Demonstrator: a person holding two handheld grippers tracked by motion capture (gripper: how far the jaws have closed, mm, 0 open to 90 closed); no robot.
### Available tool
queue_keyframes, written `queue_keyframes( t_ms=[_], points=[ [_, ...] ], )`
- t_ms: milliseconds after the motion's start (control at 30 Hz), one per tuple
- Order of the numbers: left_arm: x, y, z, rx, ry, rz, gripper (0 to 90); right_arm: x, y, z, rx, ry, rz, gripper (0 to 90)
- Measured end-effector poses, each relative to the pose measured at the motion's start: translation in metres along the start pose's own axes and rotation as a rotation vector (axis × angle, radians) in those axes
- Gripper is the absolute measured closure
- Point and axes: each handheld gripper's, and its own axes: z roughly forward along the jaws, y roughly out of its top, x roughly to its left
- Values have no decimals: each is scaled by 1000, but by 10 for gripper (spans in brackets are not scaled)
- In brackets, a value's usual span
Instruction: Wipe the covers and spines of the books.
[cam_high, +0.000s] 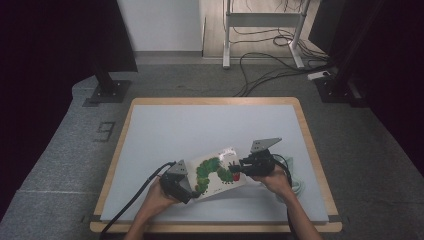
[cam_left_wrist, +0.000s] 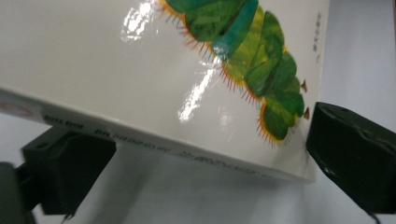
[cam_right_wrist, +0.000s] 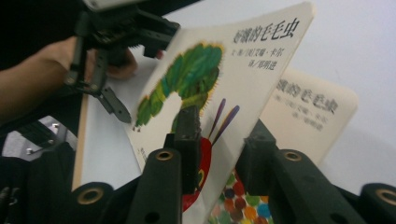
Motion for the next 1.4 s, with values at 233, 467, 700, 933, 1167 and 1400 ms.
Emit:
queue_keyframes(
  t_ms=[233, 467, 700, 933, 1167, 1400],
  points=[
    [-5, 1, -6, 2, 11, -1, 158, 1, -6, 1, 41, -86, 56, 638],
    [-12, 1, -9, -5, 9, 24, 277, 10, -13, 2, 105, -196, 54, 591],
    [-13, -2, -9, -17, -6, 9, 342, 6, -21, 1, 134, -278, 66, 475],
    [-18, -5, -11, -31, -38, 17, 469, 0, -20, 14, 190, -244, 90, 373],
    [-18, -5, -15, -45, -94, 10, 604, 3, -16, 17, 167, -216, 69, 462],
    [-15, -3, -23, -50, 22, 43, 724, 9, -6, 24, 137, -289, -18, 461]
  ],
)
